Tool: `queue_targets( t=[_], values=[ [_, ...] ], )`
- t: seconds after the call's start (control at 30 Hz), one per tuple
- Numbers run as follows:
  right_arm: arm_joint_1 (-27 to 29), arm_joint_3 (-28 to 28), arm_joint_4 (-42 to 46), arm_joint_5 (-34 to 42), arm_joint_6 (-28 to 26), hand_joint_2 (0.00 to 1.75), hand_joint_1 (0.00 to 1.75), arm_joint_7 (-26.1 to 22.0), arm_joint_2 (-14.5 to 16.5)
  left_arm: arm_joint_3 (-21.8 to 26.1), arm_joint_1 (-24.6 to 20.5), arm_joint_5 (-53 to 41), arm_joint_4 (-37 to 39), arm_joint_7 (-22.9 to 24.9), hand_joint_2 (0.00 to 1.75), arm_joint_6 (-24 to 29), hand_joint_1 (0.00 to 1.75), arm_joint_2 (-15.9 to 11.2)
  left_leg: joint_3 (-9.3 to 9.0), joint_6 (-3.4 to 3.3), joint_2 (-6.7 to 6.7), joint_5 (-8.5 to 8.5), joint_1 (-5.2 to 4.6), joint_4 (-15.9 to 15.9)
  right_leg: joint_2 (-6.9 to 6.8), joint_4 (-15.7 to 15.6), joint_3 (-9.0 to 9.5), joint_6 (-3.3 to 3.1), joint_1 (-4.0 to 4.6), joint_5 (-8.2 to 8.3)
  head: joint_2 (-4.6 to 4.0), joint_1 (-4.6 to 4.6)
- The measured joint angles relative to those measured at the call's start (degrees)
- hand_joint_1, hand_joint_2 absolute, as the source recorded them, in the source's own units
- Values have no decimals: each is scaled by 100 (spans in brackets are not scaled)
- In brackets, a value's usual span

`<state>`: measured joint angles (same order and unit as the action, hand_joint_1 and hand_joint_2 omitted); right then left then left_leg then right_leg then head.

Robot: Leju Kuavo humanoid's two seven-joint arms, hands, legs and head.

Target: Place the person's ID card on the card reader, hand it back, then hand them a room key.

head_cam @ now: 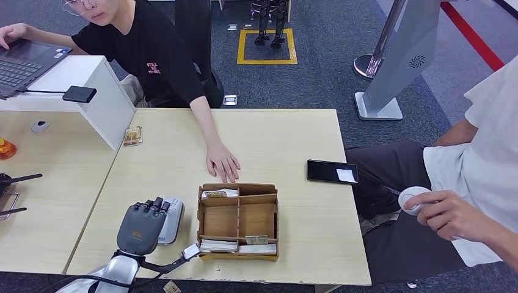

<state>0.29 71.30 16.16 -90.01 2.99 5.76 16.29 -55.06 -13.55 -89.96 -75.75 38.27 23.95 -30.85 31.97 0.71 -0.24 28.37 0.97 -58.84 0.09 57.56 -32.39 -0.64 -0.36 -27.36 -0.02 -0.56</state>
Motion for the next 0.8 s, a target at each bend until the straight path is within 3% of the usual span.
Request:
queue_targets(
  t=[0.33, 0.8],
  values=[
    [2, 4, 33, 0, 21, 0, 0, -28, 4, -2, -29, 0, 1, -1, 175, 91, 175, 131, 1, 0, 0, 0, 0, 0, 0, 0, -3, 0, 0, 1, 0, 0],
    [3, 3, 52, 0, 24, 0, 0, -28, 8, 8, -376, 3, 74, -209, 175, 168, 175, 528, 3, 0, 4, 0, 0, 0, 5, 0, -6, 0, 0, 1, 0, -1]
  ],
)
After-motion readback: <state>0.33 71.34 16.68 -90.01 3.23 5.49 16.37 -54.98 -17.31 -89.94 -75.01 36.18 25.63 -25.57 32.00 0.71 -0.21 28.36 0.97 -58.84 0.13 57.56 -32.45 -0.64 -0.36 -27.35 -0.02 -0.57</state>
